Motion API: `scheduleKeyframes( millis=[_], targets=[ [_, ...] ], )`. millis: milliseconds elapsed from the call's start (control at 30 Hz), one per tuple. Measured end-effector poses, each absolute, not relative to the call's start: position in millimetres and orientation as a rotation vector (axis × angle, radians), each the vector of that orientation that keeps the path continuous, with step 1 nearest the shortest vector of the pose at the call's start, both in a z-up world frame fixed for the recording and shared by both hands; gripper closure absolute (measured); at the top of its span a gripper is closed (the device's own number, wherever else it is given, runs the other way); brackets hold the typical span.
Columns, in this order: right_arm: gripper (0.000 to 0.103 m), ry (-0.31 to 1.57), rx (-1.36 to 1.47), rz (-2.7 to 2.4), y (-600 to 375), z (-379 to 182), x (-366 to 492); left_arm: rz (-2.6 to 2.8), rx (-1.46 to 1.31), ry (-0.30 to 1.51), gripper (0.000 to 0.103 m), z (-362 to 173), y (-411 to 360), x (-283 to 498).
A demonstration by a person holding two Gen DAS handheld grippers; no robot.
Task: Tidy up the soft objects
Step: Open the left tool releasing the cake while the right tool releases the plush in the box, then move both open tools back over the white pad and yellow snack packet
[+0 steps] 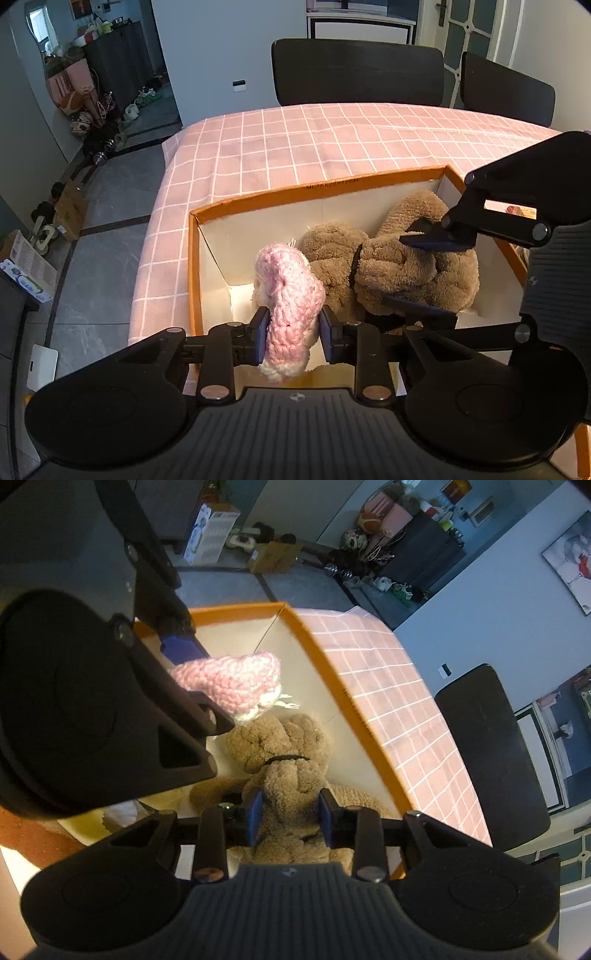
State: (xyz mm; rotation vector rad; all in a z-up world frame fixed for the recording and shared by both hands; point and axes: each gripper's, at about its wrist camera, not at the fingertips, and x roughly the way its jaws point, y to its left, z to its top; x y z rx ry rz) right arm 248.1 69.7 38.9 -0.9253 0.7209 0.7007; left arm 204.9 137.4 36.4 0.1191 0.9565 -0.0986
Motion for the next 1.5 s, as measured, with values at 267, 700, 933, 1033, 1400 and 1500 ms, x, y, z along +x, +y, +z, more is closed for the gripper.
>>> scheduleKeyframes(
  millis=[267, 700, 933, 1033, 1400, 1500],
  targets=[
    [0.060, 0.683, -0.925, 0.677, 66, 43, 244, -0.086, 0.077, 0.904, 0.055, 44, 145, 202],
    [0.058, 0.585, -0.868, 0.725, 37, 76, 200, -0.080, 0.101, 0.793, 0.052, 71, 131, 161],
    [0.058, 0.509, -0.833, 0.758, 7, 96, 150, -0.074, 0.176, 0.701, 0.051, 81, 106, 125],
    [0.058, 0.482, -0.792, 0.750, -10, 102, 130, -0.087, 0.150, 0.645, 0.051, 87, 98, 108],
    [0.058, 0.472, -0.519, 0.669, -101, 95, 67, -0.166, 0.080, 0.480, 0.051, 78, 54, 54],
    [0.058, 0.500, -0.482, 0.632, -126, 85, 56, -0.180, 0.072, 0.460, 0.051, 65, 37, 49]
  ],
)
